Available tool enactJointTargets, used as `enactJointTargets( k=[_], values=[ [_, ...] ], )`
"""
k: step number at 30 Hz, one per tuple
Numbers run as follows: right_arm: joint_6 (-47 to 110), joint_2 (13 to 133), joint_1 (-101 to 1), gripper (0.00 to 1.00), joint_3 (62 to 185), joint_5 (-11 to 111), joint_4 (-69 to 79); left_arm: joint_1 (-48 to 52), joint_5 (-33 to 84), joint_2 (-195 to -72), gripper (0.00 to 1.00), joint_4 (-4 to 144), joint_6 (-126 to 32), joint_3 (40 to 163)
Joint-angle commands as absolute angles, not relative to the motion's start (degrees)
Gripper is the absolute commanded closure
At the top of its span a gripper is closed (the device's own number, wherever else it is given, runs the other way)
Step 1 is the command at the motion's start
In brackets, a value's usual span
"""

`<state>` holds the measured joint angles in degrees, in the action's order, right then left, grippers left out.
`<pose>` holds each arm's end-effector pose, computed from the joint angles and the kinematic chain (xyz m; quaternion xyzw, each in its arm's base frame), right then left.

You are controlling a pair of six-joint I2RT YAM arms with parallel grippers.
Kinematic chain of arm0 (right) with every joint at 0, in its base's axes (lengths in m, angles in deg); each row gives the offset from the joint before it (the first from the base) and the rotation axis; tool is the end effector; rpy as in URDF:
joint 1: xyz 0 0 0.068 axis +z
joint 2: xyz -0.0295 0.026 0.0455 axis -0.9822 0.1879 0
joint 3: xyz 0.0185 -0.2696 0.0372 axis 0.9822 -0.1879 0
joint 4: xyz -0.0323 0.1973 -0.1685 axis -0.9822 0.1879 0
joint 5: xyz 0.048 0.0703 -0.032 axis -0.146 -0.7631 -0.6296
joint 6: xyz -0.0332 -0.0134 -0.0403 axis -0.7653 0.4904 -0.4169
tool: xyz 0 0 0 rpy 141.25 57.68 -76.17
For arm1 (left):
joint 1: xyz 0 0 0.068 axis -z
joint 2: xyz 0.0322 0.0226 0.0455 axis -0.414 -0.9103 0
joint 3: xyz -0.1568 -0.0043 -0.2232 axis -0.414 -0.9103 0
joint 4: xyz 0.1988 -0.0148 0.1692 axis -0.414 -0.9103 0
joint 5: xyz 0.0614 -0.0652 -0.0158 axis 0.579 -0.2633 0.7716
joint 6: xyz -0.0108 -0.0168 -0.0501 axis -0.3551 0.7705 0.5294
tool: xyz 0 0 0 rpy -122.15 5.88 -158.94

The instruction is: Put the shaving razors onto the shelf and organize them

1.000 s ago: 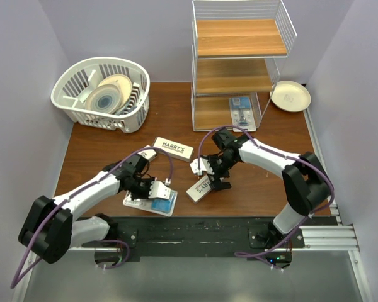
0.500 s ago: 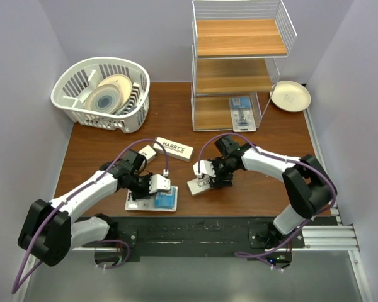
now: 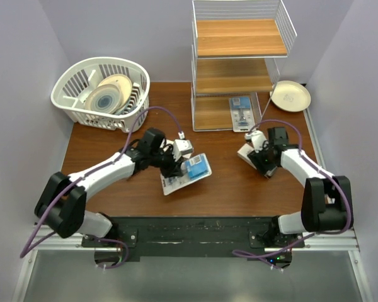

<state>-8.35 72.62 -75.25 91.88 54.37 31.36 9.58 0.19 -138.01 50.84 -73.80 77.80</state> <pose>0.2592 0.0197 0.1792 -0.3132 0.9204 -0.0321 0.2320 0.2239 -0.1750 0.2173 0.4661 0.7726 -0.3208 0.2880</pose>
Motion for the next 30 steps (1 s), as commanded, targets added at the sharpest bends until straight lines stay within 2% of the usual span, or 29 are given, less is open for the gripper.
enactJointTargets(
  k=[1, 5, 11, 16, 18, 19, 21, 22, 25, 30],
  values=[
    [2.0, 67.1, -81.8, 0.37, 90.5, 57.4, 34.5, 11.7, 7.1, -143.2, 1.00, 64.0, -52.4, 83.3],
    [6.1, 65.0, -85.8, 0.35, 90.9, 57.5, 34.1, 12.3, 11.1, -150.0, 1.00, 65.8, -39.5, 88.9],
    [8.5, 68.1, -88.5, 0.32, 94.4, 58.4, 33.6, 13.8, 15.9, -160.3, 1.00, 65.0, -22.1, 96.1],
    [8.5, 68.2, -88.8, 0.16, 96.0, 57.8, 32.2, 15.2, 10.7, -165.8, 0.98, 70.4, -16.2, 99.3],
    [7.1, 66.7, -88.7, 0.12, 95.9, 57.7, 31.5, 15.1, 10.8, -166.6, 0.74, 70.6, -15.9, 100.5],
    [6.9, 65.6, -88.7, 0.06, 95.7, 56.2, 30.6, 15.1, 10.6, -166.6, 0.55, 70.3, -16.1, 100.7],
    [6.9, 62.0, -88.5, 0.01, 95.1, 51.4, 30.1, 15.1, 10.9, -165.6, 0.46, 69.9, -17.2, 101.0],
    [6.9, 60.8, -88.0, 0.01, 94.9, 50.2, 29.9, 15.1, 10.7, -165.1, 0.38, 70.1, -17.4, 100.3],
    [6.8, 56.1, -82.8, 0.01, 94.1, 48.6, 30.5, 15.0, 9.7, -162.8, 0.27, 70.7, -19.9, 98.5],
    [13.9, 52.6, -69.3, 0.01, 95.7, 48.4, 31.1, 12.8, 6.9, -154.3, 0.26, 74.1, -23.7, 90.6]
  ],
)
